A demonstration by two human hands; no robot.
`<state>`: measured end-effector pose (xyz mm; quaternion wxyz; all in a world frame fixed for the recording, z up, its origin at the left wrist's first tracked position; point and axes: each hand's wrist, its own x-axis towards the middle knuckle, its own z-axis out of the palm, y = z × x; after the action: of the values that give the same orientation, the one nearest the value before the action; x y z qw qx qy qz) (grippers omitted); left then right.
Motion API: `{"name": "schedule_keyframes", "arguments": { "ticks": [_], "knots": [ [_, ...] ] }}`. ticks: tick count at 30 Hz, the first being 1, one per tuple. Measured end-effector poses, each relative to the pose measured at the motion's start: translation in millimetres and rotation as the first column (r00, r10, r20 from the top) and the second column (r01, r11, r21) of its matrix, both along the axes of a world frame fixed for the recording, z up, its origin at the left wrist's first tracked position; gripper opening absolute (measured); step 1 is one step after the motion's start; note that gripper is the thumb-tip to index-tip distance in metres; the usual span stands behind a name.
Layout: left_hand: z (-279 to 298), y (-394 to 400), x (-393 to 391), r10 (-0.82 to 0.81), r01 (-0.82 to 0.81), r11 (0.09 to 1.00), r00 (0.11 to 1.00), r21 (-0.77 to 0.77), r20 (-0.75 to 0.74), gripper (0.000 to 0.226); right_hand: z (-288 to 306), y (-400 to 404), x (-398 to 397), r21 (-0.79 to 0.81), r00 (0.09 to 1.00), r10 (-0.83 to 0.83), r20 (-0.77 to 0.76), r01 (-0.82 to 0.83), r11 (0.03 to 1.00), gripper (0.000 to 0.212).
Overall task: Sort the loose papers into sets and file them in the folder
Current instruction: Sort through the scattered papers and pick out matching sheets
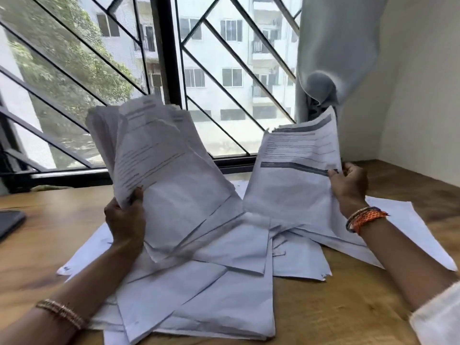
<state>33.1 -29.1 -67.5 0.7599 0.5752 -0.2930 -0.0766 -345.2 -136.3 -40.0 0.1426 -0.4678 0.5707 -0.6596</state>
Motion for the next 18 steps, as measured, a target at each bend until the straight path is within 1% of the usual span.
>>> {"name": "schedule_keyframes", "arguments": {
  "ticks": [1, 2, 3, 4, 6, 7, 8, 9, 10, 12, 13, 14, 15, 16, 17, 18],
  "knots": [
    [3.0, 0.8, 2.2, 0.021, -0.022, 0.999, 1.0, -0.04, -0.015, 0.019, -1.8, -0.5, -3.8, -0.054, 0.995, -0.09, -0.039, 0.088, 0.995, 0.019],
    [6.3, 1.4, 3.7, 0.032, -0.035, 0.996, 0.999, -0.084, -0.035, 0.017, 1.3, 2.2, -5.1, -0.141, 0.982, -0.171, -0.075, 0.159, 0.977, 0.019],
    [9.7, 2.3, 4.5, 0.035, -0.042, 0.991, 0.998, -0.128, -0.056, 0.016, 8.1, 6.2, -5.2, -0.254, 0.964, -0.241, -0.115, 0.206, 0.945, 0.018],
    [11.8, 2.0, 6.0, 0.03, -0.041, 0.986, 0.997, -0.16, -0.073, 0.014, 17.2, 11.2, -4.6, -0.379, 0.944, -0.289, -0.158, 0.212, 0.901, 0.018],
    [14.0, 0.6, 9.5, 0.014, -0.03, 0.983, 0.996, -0.182, -0.087, 0.019, 34.7, 22.7, -3.0, -0.59, 0.893, -0.345, -0.289, 0.117, 0.799, 0.028],
    [14.7, 0.7, 11.0, 0.003, -0.019, 0.983, 0.996, -0.184, -0.088, 0.023, 39.1, 28.7, -0.8, -0.646, 0.844, -0.374, -0.385, 0.044, 0.762, 0.034],
    [14.9, 0.6, 12.7, -0.006, -0.011, 0.983, 0.996, -0.184, -0.091, 0.025, 39.4, 33.8, 3.3, -0.66, 0.781, -0.397, -0.482, -0.025, 0.751, 0.04],
    [15.6, 1.5, 13.8, -0.015, -0.003, 0.983, 0.995, -0.182, -0.1, 0.022, 36.4, 36.7, 8.7, -0.637, 0.711, -0.401, -0.578, -0.086, 0.766, 0.045],
    [16.4, 1.6, 14.0, -0.028, 0.008, 0.984, 0.993, -0.18, -0.111, 0.017, 29.9, 37.8, 16.0, -0.579, 0.632, -0.378, -0.676, -0.139, 0.803, 0.05],
    [18.1, 3.9, 12.4, -0.053, 0.032, 0.982, 0.993, -0.187, -0.11, 0.005, 9.5, 31.7, 33.1, -0.412, 0.458, -0.278, -0.844, -0.222, 0.884, 0.056],
    [18.2, 4.1, 11.7, -0.054, 0.033, 0.979, 0.993, -0.2, -0.102, 0.007, -0.5, 27.6, 40.6, -0.333, 0.381, -0.226, -0.897, -0.243, 0.911, 0.058],
    [18.1, 4.4, 11.5, -0.05, 0.028, 0.976, 0.994, -0.218, -0.098, 0.007, -8.1, 24.6, 46.8, -0.25, 0.329, -0.162, -0.931, -0.249, 0.936, 0.059],
    [18.8, 4.8, 11.4, -0.041, 0.017, 0.971, 0.994, -0.238, -0.097, 0.008, -11.8, 23.7, 51.7, -0.155, 0.305, -0.078, -0.949, -0.236, 0.959, 0.059],
    [20.4, 5.4, 11.3, -0.027, 0.003, 0.968, 0.995, -0.25, -0.093, 0.013, -13.5, 25.4, 55.8, -0.057, 0.308, 0.014, -0.951, -0.22, 0.974, 0.059],
    [22.4, 6.7, 10.7, -0.016, -0.008, 0.965, 0.996, -0.261, -0.09, 0.02, -16.4, 27.0, 60.1, 0.015, 0.325, 0.088, -0.941, -0.221, 0.975, 0.06],
    [25.0, 8.2, 10.6, -0.006, -0.019, 0.961, 0.996, -0.277, -0.092, 0.024, -19.7, 30.1, 65.0, 0.046, 0.334, 0.132, -0.933, -0.253, 0.966, 0.061]
  ]
}}
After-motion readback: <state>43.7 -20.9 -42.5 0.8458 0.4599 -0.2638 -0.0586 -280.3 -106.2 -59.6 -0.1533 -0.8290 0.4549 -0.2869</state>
